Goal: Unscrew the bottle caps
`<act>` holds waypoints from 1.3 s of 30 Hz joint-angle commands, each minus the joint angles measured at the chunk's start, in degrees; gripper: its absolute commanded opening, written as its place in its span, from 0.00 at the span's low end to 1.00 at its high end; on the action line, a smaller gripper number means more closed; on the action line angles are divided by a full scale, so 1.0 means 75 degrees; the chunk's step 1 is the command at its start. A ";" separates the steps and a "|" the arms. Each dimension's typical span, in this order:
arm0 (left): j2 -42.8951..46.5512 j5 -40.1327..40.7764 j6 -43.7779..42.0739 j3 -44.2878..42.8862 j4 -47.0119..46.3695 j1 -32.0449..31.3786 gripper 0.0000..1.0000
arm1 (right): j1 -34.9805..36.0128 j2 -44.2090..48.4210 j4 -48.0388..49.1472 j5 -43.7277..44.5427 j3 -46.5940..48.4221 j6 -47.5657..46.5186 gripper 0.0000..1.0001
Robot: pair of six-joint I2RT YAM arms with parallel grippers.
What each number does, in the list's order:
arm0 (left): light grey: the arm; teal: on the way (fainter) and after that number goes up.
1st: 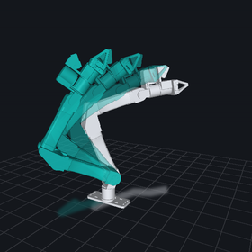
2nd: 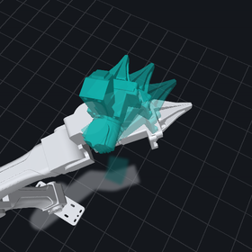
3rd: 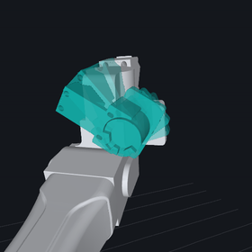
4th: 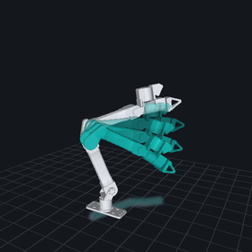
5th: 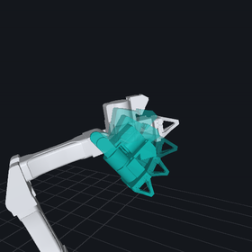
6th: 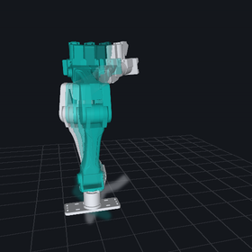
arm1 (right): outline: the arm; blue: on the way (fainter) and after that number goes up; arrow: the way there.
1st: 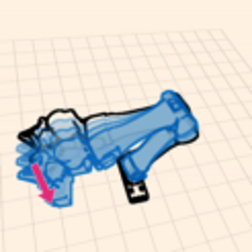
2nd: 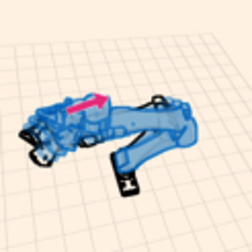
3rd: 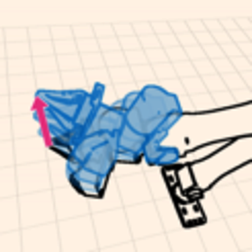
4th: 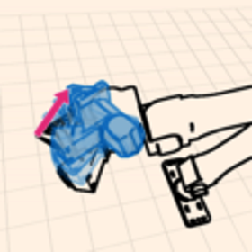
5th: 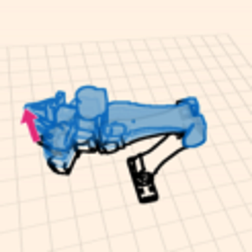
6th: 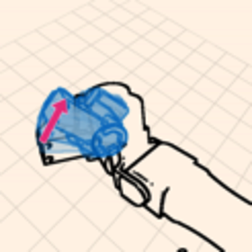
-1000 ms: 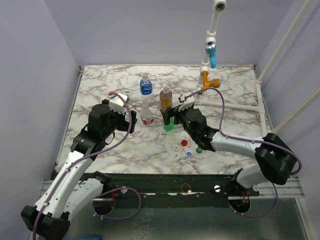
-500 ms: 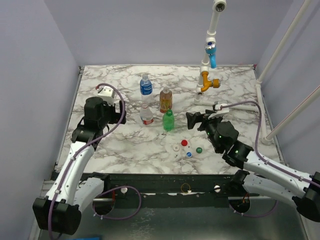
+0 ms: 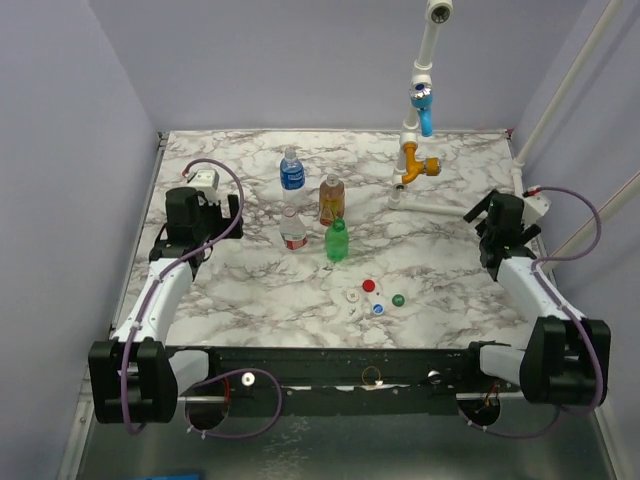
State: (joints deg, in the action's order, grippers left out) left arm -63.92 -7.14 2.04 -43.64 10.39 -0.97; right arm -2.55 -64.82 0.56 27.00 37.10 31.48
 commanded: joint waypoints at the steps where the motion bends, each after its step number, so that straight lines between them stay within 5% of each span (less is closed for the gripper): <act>1: -0.0343 -0.0346 -0.0120 0.0436 -0.1338 0.0411 0.99 | -0.0152 -0.0661 0.1160 -0.0381 -0.0376 -0.0247 1.00; 6: -0.0908 -0.0562 0.0121 0.0988 -0.2958 0.0791 0.99 | -0.0142 -0.0516 0.3802 0.0319 -0.1348 -0.2123 1.00; 18: -0.2551 -0.0798 0.0297 0.1813 -0.5956 0.0887 0.99 | -0.0149 -0.1768 0.7047 -0.1050 -0.2435 -0.3144 1.00; 33: -0.3595 -0.0902 0.0513 0.3380 -0.9968 0.0883 0.99 | -0.0150 -0.3270 0.9264 -0.1924 -0.2943 -0.3452 1.00; 37: -0.3690 -0.0708 0.0557 0.3699 -1.0556 0.0868 0.99 | -0.0143 -0.3791 1.0956 -0.2466 -0.3561 -0.3690 1.00; 39: -0.4332 -0.0755 0.0696 0.4000 -1.2036 0.0857 0.99 | -0.0134 -0.3862 1.0497 -0.2372 -0.3360 -0.3728 1.00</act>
State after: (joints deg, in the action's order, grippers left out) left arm -90.98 -12.62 5.54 -16.88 -60.10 5.50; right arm -3.49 -91.11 73.32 11.90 12.32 5.41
